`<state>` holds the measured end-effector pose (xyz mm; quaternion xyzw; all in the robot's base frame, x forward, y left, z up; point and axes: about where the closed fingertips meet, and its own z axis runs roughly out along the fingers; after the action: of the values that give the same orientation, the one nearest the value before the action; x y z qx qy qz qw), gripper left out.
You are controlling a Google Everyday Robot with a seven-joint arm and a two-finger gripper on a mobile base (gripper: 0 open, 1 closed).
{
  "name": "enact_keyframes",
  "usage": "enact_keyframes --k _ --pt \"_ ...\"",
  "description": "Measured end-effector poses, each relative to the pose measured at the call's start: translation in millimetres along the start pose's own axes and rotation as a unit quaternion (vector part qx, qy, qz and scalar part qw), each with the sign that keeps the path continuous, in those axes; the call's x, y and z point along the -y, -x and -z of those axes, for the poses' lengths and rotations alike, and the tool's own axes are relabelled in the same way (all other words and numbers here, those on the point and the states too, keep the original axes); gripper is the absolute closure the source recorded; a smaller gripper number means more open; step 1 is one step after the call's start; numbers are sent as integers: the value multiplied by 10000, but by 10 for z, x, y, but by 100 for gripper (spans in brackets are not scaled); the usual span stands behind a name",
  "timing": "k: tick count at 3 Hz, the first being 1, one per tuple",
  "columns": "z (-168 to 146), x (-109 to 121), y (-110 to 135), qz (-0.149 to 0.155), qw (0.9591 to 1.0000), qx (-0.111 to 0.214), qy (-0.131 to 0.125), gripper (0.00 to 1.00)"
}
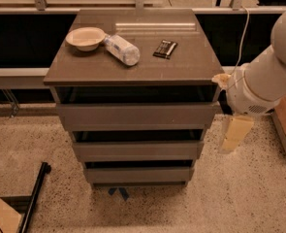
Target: Open bottom drawer
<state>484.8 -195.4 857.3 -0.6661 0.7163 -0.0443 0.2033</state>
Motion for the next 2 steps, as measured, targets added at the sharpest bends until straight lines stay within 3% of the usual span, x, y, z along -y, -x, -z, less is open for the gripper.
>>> enact_keyframes --k 1,2 --pt "-400 21 -41 84 9998 133 115 0" --pt "-400 21 -42 85 9998 131 116 0"
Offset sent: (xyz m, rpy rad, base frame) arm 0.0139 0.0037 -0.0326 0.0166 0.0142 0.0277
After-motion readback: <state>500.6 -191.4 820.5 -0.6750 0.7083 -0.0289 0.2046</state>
